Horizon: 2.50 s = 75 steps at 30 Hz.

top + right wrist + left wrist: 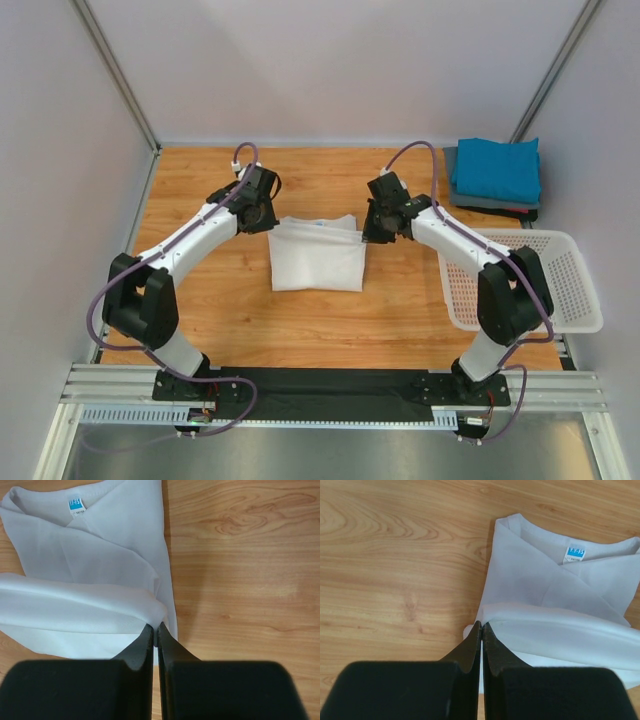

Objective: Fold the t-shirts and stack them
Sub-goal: Fold the tshirt

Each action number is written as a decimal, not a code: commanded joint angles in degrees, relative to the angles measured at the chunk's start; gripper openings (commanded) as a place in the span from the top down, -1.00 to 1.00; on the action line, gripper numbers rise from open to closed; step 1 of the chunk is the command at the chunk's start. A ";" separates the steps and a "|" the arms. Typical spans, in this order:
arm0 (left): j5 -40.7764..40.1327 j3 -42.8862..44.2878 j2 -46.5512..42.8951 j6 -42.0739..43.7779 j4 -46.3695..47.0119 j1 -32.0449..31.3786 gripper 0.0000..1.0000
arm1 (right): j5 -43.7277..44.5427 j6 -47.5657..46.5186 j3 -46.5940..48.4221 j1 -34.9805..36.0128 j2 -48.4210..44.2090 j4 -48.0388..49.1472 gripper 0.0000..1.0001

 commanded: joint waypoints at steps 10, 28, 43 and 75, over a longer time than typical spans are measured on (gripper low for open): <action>-1.56 11.45 11.90 3.26 4.10 5.30 1.00 | -1.36 -4.93 10.54 -4.44 10.26 3.33 0.99; 3.61 35.30 23.02 11.08 2.69 10.66 -0.99 | -12.69 -9.24 34.81 -10.60 23.02 5.62 -0.63; 14.53 13.75 14.55 8.01 10.08 11.19 -0.58 | -19.82 -17.06 32.77 -9.02 28.54 10.20 -0.18; 21.55 23.07 30.46 7.57 14.92 13.65 0.44 | -21.31 -15.13 40.69 -9.02 39.28 7.99 0.58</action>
